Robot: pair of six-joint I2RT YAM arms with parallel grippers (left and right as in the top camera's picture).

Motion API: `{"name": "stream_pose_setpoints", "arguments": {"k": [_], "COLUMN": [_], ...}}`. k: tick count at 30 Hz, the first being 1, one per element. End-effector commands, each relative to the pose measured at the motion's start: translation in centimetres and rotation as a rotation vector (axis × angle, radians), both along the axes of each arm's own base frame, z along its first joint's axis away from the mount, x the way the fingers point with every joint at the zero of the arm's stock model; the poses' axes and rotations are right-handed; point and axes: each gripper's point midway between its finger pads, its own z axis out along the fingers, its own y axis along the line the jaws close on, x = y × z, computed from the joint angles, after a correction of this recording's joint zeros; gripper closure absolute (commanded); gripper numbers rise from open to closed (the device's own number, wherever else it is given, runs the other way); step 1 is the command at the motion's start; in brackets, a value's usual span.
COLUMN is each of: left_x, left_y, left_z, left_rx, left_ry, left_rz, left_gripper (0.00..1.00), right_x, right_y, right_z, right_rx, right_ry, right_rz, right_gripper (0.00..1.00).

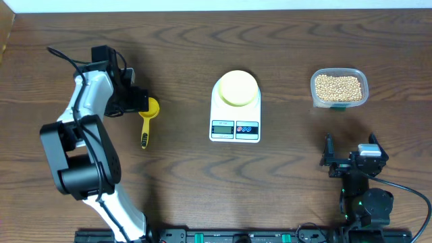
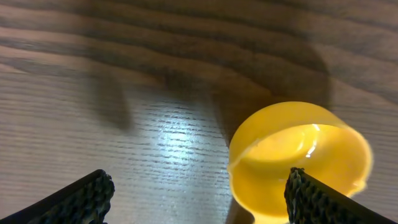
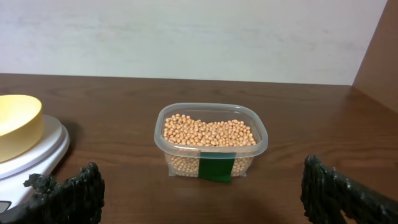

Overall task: Scoop item into bowl and weigh 50g on scale
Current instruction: 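Lower the left gripper and close it on the yellow scoop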

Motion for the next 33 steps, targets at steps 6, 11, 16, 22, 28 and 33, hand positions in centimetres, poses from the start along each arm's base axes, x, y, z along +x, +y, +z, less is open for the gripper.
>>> {"name": "stream_pose_setpoints", "arguments": {"k": [6, 11, 16, 22, 28, 33], "left_x": [-0.58, -0.18, 0.02, 0.02, 0.01, 0.01], "left_y": [-0.27, -0.19, -0.15, -0.16, -0.16, -0.16], "left_z": [-1.75, -1.73, -1.72, -1.72, -1.72, -1.72], "left_rx": [-0.018, -0.014, -0.012, -0.013, -0.013, -0.013], "left_ry": [0.042, 0.026, 0.018, 0.018, 0.018, 0.018], "left_rz": [-0.01, -0.01, -0.01, -0.009, -0.01, -0.009], "left_gripper": [0.09, 0.09, 0.09, 0.09, 0.09, 0.12], "right_x": [-0.03, -0.03, -0.03, -0.03, -0.03, -0.03], "right_y": [0.06, 0.06, 0.06, 0.06, 0.05, 0.06], "right_z": [0.0, 0.0, 0.0, 0.0, 0.0, 0.0], "right_rx": [-0.013, -0.013, -0.013, -0.013, -0.013, -0.013], "right_ry": [-0.001, -0.001, -0.001, -0.001, -0.001, -0.001], "right_rz": [0.0, 0.0, 0.0, 0.0, -0.001, 0.0], "right_gripper": [0.01, 0.01, 0.01, 0.01, 0.01, 0.01]}}
